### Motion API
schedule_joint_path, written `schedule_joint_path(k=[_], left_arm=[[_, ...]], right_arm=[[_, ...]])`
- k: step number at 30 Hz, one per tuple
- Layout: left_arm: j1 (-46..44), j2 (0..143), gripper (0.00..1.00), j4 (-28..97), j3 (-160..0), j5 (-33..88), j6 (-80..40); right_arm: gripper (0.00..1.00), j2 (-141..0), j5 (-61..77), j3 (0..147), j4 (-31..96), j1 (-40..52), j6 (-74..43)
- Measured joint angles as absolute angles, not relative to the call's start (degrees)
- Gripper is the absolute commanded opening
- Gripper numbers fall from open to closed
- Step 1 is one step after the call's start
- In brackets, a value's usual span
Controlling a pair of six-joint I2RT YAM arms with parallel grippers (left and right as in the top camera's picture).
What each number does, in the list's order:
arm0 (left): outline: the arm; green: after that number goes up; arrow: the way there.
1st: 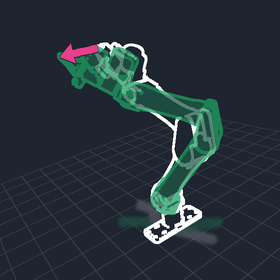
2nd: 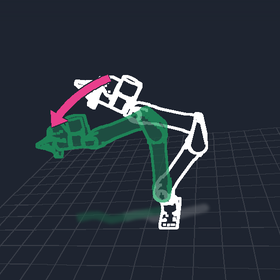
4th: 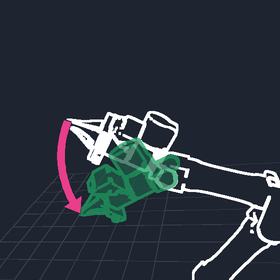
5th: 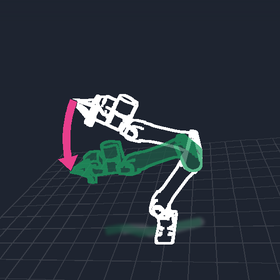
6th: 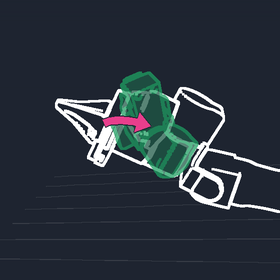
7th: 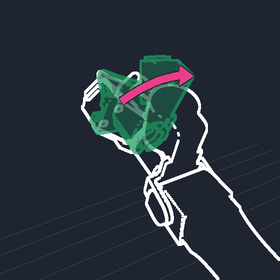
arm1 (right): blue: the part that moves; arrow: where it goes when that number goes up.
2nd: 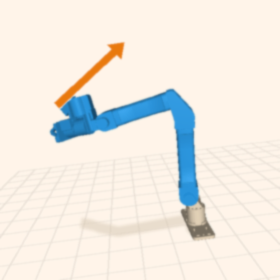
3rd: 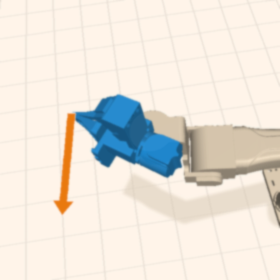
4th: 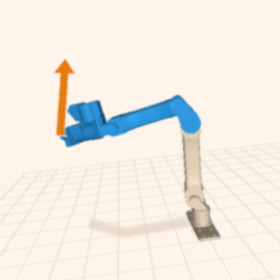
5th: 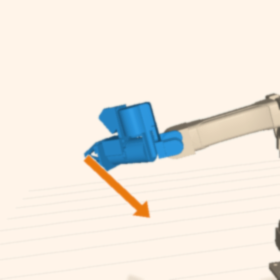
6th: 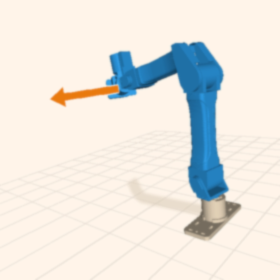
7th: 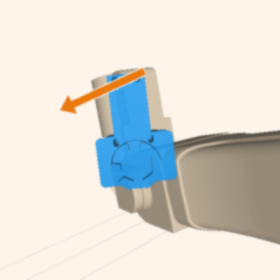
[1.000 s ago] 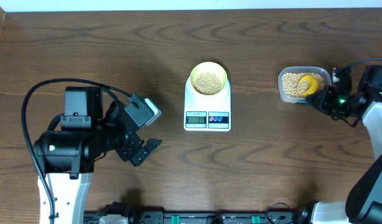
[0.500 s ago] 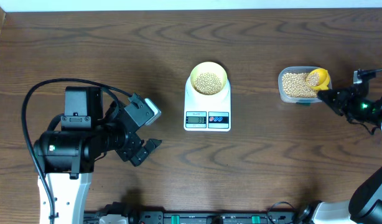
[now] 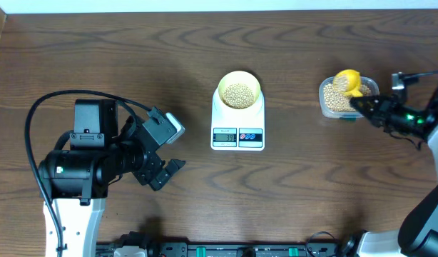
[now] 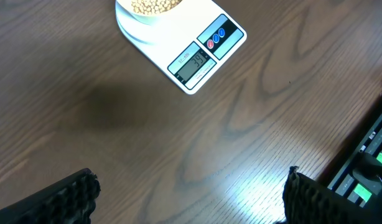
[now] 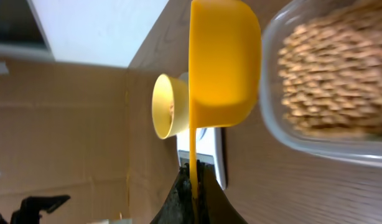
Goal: Scoop item into bowl and weigh 50g on scale
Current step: 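Lift the scoop and carry it over the bowl on the scale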
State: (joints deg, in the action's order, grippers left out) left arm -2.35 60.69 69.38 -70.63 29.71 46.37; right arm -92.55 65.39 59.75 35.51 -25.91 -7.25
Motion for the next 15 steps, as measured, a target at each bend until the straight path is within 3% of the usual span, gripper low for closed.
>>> schedule_joint_path(k=[9,15], left_arm=[[-2.3,60.7,0.96,69.4,-70.6,29.7,46.4],[-2.3,60.7,0.96,69.4,-70.6,29.7,46.3]], right_arm=[[0.01,-92.6,66.1,59.4,18.4,-10.9,-18.9],[0.01,-92.6,64.5,59.4,14.4,-5.5,-23.9]])
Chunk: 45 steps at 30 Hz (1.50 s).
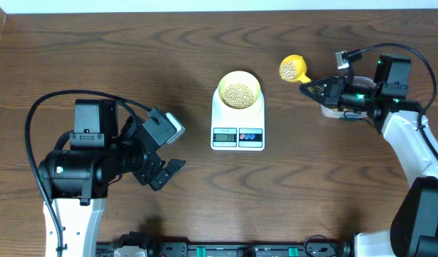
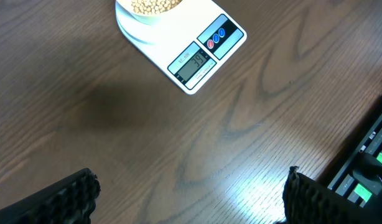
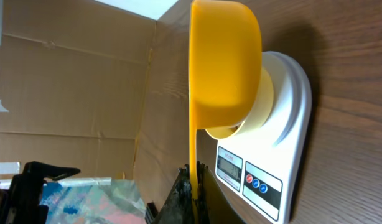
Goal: Scoop item into bowl and weigh 50g on scale
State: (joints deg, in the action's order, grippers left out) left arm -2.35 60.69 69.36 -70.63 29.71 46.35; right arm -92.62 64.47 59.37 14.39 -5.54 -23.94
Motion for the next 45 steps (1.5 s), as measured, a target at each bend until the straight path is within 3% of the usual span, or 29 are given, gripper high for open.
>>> schedule_joint_path(k=[11,34,45], left_arm=[[-2.3,60.7,0.96,69.4,-70.6,29.7,46.4],[-2.3,60.7,0.96,69.4,-70.6,29.7,46.4],[-2.3,60.7,0.96,69.4,-70.6,29.7,46.4]], right_arm=[[0.01,-92.6,59.1,59.4,9.2,2.7,-25.0],[0.01,-92.6,39.8,59.4,9.1,13.9,-7.7],[0.01,-92.6,37.6,59.4,9.1,14.3,-3.6]])
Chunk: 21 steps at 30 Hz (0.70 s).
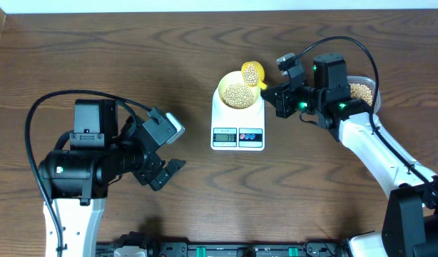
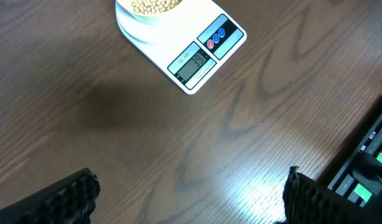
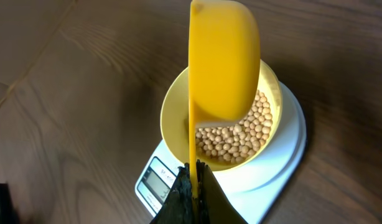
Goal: Scoop item into bowl and weigh 50g on scale
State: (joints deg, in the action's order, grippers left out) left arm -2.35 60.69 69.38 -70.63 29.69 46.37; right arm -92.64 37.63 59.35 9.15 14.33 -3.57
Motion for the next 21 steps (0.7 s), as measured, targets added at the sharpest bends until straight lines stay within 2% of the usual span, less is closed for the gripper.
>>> schedule_joint_path(k=[21], left_arm=[[-2.3,60.7,0.96,69.4,-70.6,29.7,46.4]], right_arm=[[0.01,-92.6,33.6,59.4,9.1,16.3,-0.2]])
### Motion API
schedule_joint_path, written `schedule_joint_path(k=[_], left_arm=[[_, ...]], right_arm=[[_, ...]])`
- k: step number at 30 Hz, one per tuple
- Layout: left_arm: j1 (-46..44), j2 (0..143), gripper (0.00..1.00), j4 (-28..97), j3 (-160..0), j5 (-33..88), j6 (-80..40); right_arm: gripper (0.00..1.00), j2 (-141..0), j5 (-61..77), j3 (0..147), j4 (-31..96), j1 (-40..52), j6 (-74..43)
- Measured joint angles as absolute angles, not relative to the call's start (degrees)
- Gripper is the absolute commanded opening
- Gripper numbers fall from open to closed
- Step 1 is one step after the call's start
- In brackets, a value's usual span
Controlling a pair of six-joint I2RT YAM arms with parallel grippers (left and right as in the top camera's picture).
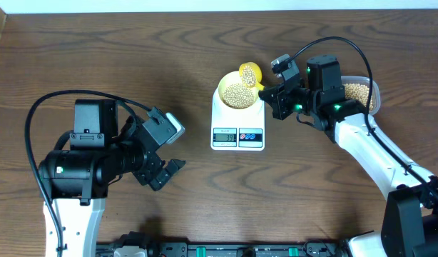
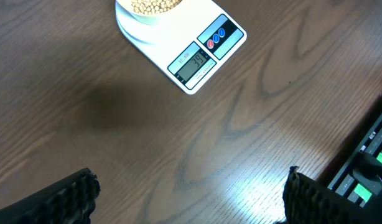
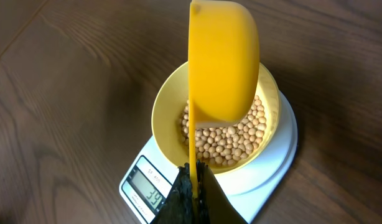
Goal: Scoop item into bowl and weigh 50g on scale
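Note:
A white scale [image 1: 237, 121] stands mid-table with a yellow bowl [image 1: 238, 90] of pale beans on it; its display [image 3: 147, 188] reads 39. My right gripper [image 3: 192, 180] is shut on the thin handle of a yellow scoop [image 3: 223, 59], which hangs over the bowl [image 3: 169, 99]. In the overhead view the scoop [image 1: 250, 73] sits at the bowl's far right rim with beans in it. My left gripper [image 2: 188, 194] is open over bare wood, well left of the scale [image 2: 194, 53].
A clear container of beans [image 1: 360, 91] sits at the right, partly hidden behind my right arm. A black rail with green parts [image 2: 365, 168] runs along the table's near edge.
The scoop has shifted a little further over the bowl's far rim. The scale still reads 39. My left arm has not moved.
My right gripper first held the yellow scoop at the bean container. Then it held the loaded scoop between the container and the scale. Later the scoop was at the bowl's right rim, and now it hangs over the bowl. The left gripper stayed open throughout.

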State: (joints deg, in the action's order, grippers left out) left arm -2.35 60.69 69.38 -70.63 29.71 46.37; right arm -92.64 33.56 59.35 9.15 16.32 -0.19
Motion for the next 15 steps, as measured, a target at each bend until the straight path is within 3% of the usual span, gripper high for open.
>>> schedule_joint_path(k=[15], left_arm=[[-2.3,60.7,0.96,69.4,-70.6,29.7,46.4]], right_arm=[[0.01,-92.6,32.1,59.4,9.1,16.3,1.6]])
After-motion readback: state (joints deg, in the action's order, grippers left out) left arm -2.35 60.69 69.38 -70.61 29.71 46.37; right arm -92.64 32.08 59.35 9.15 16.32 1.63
